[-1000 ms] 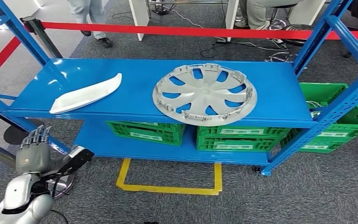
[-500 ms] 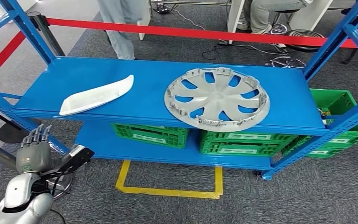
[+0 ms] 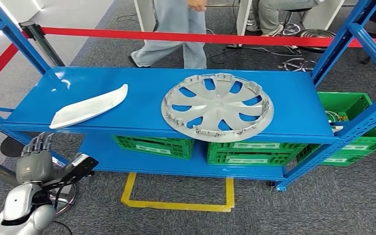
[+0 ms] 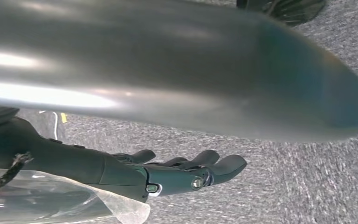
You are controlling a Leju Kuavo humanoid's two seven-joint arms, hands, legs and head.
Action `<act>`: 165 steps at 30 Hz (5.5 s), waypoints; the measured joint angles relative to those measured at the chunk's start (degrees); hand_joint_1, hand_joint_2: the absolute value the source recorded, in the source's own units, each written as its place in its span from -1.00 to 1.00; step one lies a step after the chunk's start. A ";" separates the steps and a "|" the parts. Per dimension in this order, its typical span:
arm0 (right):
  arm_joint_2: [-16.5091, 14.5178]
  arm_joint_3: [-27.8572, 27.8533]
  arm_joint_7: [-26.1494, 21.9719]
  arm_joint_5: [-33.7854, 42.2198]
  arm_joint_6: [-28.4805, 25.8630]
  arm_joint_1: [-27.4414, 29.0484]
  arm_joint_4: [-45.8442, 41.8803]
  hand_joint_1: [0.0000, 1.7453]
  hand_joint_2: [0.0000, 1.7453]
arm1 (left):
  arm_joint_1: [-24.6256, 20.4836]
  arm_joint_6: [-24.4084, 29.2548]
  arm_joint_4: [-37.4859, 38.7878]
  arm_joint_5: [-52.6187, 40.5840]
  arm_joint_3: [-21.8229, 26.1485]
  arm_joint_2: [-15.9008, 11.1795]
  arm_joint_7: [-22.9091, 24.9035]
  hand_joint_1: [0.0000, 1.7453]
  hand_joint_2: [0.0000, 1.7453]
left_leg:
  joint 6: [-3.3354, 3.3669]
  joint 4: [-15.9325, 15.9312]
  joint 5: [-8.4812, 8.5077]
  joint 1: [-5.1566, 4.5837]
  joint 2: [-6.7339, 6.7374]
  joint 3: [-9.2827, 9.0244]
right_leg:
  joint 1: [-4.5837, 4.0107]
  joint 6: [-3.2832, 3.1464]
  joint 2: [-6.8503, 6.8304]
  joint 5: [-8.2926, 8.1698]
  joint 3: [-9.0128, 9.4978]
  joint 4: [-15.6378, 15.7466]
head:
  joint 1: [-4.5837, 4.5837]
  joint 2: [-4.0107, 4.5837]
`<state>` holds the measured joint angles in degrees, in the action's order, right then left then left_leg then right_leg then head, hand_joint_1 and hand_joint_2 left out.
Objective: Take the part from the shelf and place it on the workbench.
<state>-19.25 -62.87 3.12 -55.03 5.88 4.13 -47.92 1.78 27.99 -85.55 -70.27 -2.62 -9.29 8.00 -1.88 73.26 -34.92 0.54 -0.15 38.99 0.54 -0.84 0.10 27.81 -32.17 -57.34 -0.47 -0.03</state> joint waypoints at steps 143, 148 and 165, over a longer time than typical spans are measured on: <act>-0.51 -4.55 -2.46 -5.03 1.56 -1.68 -0.69 -1.00 -1.00 | -14.55 -5.65 13.42 -4.86 -2.96 -3.92 2.10 -1.00 -1.00 | 1.09 -16.79 6.91 -0.38 0.02 -9.01 | -0.02 1.20 0.25 -0.85 -1.20 -0.74 | 0.79 0.01; -0.51 -4.91 -2.71 -5.65 1.81 -1.86 -0.69 -1.00 -1.00 | -14.79 -4.46 13.92 -5.46 -4.33 -3.54 2.10 -1.00 -1.00 | 1.09 -16.79 6.91 -0.38 0.02 -9.01 | -0.02 1.20 0.25 -0.85 -1.21 -0.74 | 0.79 0.01; -0.51 -5.55 -3.27 -6.38 2.14 -1.88 -0.69 -1.00 -1.00 | -14.93 -0.33 9.08 -6.60 -5.48 -2.75 1.28 -1.00 -1.00 | 1.09 -16.79 6.91 -0.38 0.02 -9.00 | -0.02 1.20 0.24 -0.85 -1.19 -0.74 | 0.79 0.01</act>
<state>-19.76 -68.42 -0.15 -61.41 8.02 2.26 -48.61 -13.15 27.66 -76.47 -76.87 -8.10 -12.04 9.28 -0.79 56.47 -28.01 0.17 -0.13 29.99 0.52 0.36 0.34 26.96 -33.36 -58.08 0.32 -0.02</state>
